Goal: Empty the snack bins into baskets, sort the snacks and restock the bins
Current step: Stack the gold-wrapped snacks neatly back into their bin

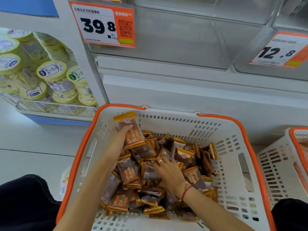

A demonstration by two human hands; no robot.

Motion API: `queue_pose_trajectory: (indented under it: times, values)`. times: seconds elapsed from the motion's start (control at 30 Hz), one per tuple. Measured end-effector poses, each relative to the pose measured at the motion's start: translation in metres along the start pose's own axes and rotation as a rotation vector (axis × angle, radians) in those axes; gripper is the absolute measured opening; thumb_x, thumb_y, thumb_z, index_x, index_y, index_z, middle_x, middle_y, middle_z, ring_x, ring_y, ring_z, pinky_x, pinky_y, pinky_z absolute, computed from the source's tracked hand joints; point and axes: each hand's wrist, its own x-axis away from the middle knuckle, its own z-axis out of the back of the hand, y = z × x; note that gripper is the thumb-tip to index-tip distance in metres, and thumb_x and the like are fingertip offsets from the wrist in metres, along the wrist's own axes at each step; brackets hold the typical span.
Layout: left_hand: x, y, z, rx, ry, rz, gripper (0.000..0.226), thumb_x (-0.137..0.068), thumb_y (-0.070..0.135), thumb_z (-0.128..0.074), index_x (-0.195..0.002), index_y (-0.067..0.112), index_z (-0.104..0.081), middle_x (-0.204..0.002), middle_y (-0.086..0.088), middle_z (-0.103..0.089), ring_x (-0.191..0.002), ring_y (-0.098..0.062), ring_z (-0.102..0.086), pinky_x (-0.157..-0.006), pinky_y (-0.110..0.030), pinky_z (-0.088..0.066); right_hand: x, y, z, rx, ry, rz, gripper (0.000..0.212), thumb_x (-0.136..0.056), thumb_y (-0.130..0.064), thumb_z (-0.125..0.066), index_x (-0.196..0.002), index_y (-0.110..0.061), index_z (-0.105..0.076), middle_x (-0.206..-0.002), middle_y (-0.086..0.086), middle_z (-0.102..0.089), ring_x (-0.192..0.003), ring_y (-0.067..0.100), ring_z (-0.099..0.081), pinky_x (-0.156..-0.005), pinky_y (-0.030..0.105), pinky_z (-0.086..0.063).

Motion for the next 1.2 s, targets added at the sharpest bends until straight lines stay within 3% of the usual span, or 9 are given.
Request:
queue_pose_trajectory:
  times: [0.1,0.3,0.4,0.5,0.6,0.77,0.93,1.03,1.2]
  values:
    - [0.000,0.002,-0.002,0.090,-0.014,0.020,0.021,-0.099,0.033,-0.049,-0.111,0.020,-0.059,-0.106,-0.008,-0.068,-0.088,-0.015,-0.064,-0.090,-0.037,-0.048,-0.004,0.002,0.003,0.067,0.115,0.018,0.053,-0.088,-0.015,-0.064,-0.137,-0.011,-0.044,-0.134,0.014,-0.052,-0.126,0.034,-0.047,-0.098,0.045,-0.044]
    - [-0.002,0.004,0.000,0.137,0.061,0.016,0.034,-0.098,0.031,-0.051,-0.126,0.012,-0.051,-0.107,-0.007,-0.066,-0.090,-0.016,-0.062,-0.089,-0.034,-0.047,0.007,0.015,-0.005,-0.227,0.232,-0.128,0.039,-0.080,-0.013,-0.068,-0.117,-0.013,-0.056,-0.127,0.008,-0.051,-0.119,0.027,-0.047,-0.087,0.036,-0.049]
    - [-0.001,0.003,0.000,0.113,0.038,0.035,0.032,-0.097,0.030,-0.052,-0.124,0.012,-0.053,-0.110,-0.008,-0.066,-0.090,-0.017,-0.062,-0.095,-0.038,-0.045,0.013,0.020,0.002,-0.521,0.101,-0.224,0.030,-0.081,-0.019,-0.070,-0.096,-0.020,-0.045,-0.105,0.000,-0.054,-0.098,0.020,-0.055,-0.075,0.029,-0.048]
    - [0.001,0.003,-0.004,0.078,0.040,0.028,0.030,-0.098,0.028,-0.051,-0.123,0.012,-0.052,-0.109,-0.009,-0.066,-0.085,-0.015,-0.062,-0.089,-0.036,-0.048,0.025,0.031,0.023,-1.015,0.060,-0.458,0.026,-0.085,-0.016,-0.070,-0.104,-0.017,-0.052,-0.094,-0.007,-0.058,-0.074,0.004,-0.057,-0.056,0.015,-0.046]
    - [0.001,-0.001,-0.013,0.056,0.039,0.054,0.038,-0.099,0.024,-0.050,-0.133,0.006,-0.047,-0.118,-0.012,-0.063,-0.088,-0.016,-0.061,-0.072,-0.028,-0.048,0.035,0.039,0.065,-1.277,0.483,-0.609,0.027,-0.085,-0.015,-0.072,-0.109,-0.019,-0.060,-0.098,-0.013,-0.058,-0.078,-0.005,-0.053,-0.058,0.006,-0.042]
    - [0.010,-0.002,-0.036,0.071,-0.063,0.033,0.028,-0.103,0.020,-0.044,-0.128,0.008,-0.047,-0.104,-0.008,-0.062,-0.093,-0.023,-0.061,-0.087,-0.036,-0.047,0.031,0.017,0.124,-0.915,1.109,-0.368,0.030,-0.084,-0.014,-0.072,-0.112,-0.025,-0.069,-0.105,-0.012,-0.066,-0.103,0.001,-0.054,-0.092,0.015,-0.041]
    - [0.027,0.005,-0.049,0.176,-0.226,-0.080,0.045,-0.104,0.046,-0.028,-0.124,0.021,-0.059,-0.120,-0.010,-0.065,-0.112,-0.025,-0.061,-0.097,-0.042,-0.048,0.028,-0.002,0.108,-0.750,0.874,-0.153,0.050,-0.085,-0.015,-0.070,-0.129,-0.037,-0.058,-0.129,-0.006,-0.052,-0.120,0.008,-0.048,-0.099,0.019,-0.044]
    - [0.026,0.008,-0.043,0.111,-0.278,-0.129,0.055,-0.092,0.070,-0.029,-0.125,0.038,-0.060,-0.125,0.002,-0.066,-0.117,-0.016,-0.061,-0.102,-0.042,-0.044,0.032,-0.007,0.107,-0.801,0.654,-0.079,0.048,-0.091,-0.052,-0.052,-0.138,-0.046,-0.045,-0.144,-0.016,-0.038,-0.136,-0.001,-0.030,-0.108,0.013,-0.028]
    - [0.019,0.006,-0.036,0.007,-0.271,-0.144,0.057,-0.089,0.055,-0.057,-0.140,0.033,-0.045,-0.134,0.008,-0.059,-0.122,-0.012,-0.056,-0.111,-0.044,-0.038,0.034,-0.004,0.134,-1.226,0.660,-0.243,0.018,-0.092,-0.038,-0.062,-0.111,-0.039,-0.063,-0.114,-0.016,-0.058,-0.106,-0.003,-0.055,-0.090,0.020,-0.046]
